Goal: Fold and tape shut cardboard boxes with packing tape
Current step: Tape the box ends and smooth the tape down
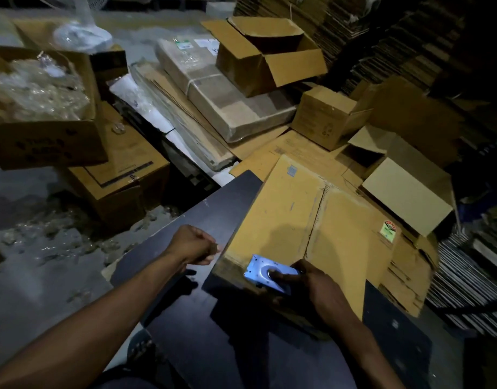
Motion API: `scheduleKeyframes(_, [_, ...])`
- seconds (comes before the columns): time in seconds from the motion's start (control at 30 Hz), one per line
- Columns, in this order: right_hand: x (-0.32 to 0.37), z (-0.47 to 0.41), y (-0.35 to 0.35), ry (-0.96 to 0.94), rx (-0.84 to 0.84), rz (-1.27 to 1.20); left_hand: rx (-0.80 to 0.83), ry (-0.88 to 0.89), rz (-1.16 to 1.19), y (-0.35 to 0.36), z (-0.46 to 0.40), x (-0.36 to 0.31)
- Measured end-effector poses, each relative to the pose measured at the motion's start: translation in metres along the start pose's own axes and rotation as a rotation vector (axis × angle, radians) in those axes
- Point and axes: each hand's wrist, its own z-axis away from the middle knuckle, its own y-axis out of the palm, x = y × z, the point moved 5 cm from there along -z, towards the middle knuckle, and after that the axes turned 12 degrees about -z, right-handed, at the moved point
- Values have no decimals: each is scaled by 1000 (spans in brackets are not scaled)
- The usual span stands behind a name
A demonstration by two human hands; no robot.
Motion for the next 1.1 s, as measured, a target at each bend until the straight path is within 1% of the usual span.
scheduleKeyframes(0.1, [6, -4, 5, 4, -20, 11, -48, 10, 30, 0, -9, 7])
scheduleKeyframes(0.2, [7, -7, 5, 41, -51, -94, -67, 14, 31, 0, -13, 10])
scheduleKeyframes(0.33, [16, -6, 5, 0, -77, 51, -65, 21, 30, 2, -14, 17])
scheduleKeyframes(0.43, [13, -8, 7, 21, -71, 19, -89, 20, 70, 2, -15, 22])
scheduleKeyframes(0.57, [9, -15, 13, -15, -60, 87, -93, 1, 87, 5, -19, 30])
scheduleKeyframes(0.63, [9, -18, 14, -13, -47, 99, -72, -24, 105, 8, -21, 34])
scheduleKeyframes(0.77, [20, -27, 11, -30, -4, 213, 56, -139, 142, 15, -28, 41])
scheduleKeyframes(0.9, [30, -34, 6, 0, 58, 239, 189, -224, 71, 20, -39, 49])
scheduleKeyframes(1.0, [28, -41, 5, 64, 150, 180, 202, -248, 57, 21, -43, 51])
scheduleKeyframes(1.1, [27, -45, 5, 106, 216, 196, 230, -290, -18, 18, -47, 53])
